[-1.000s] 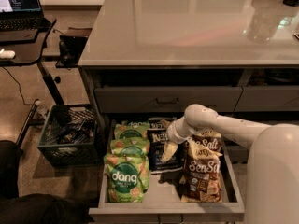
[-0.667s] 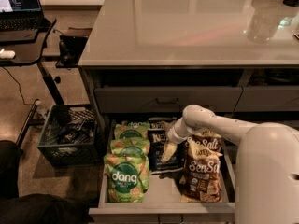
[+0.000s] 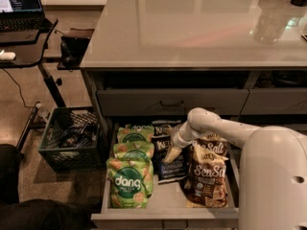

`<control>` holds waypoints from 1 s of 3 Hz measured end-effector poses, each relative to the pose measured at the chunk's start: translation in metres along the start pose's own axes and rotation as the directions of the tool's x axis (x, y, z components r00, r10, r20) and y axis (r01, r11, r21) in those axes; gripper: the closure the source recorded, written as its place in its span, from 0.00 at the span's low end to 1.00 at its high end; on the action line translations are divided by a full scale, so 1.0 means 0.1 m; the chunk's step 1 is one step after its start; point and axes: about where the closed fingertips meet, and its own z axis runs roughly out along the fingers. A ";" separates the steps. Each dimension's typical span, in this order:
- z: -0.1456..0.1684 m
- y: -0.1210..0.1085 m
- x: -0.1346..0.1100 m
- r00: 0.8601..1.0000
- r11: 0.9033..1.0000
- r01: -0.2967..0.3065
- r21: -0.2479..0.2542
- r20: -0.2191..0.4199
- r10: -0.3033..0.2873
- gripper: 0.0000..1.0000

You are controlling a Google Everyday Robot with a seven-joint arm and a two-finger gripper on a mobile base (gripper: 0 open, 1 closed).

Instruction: Pick blue chip bag from middle drawer and place on counter

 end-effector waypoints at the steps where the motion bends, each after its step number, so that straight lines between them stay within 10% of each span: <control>1: 0.00 0.00 0.00 1.000 1.000 0.000 0.000 0.000 0.000 0.42; 3: 0.00 0.00 0.00 1.000 1.000 0.000 0.000 0.000 0.000 0.89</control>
Offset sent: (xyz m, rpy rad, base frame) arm 0.0000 0.0000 0.0000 0.0000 0.0000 0.0000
